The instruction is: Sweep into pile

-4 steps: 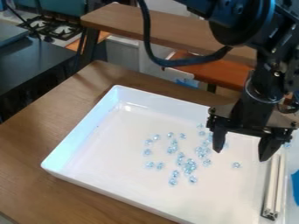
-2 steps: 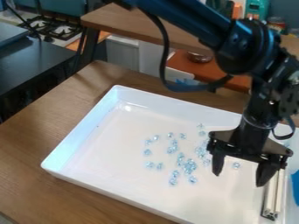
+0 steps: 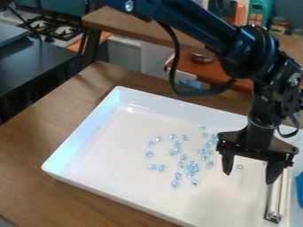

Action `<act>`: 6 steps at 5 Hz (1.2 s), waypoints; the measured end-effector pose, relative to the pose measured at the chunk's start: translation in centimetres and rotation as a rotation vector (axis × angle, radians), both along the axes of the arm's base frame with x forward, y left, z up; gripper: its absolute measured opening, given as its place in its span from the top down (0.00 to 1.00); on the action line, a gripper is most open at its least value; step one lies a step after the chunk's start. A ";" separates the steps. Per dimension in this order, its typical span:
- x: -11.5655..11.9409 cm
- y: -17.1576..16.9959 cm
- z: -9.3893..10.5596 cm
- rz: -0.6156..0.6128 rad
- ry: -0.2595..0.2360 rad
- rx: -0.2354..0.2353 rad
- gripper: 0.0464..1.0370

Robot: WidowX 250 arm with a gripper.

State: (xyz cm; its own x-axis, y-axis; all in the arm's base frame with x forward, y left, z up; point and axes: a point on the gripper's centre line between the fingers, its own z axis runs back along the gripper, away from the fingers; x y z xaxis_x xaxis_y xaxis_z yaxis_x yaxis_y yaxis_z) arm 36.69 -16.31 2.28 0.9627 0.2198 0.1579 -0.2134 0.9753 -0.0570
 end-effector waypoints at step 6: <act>0.6 -4.5 -2.6 -0.037 -0.014 -0.002 0.38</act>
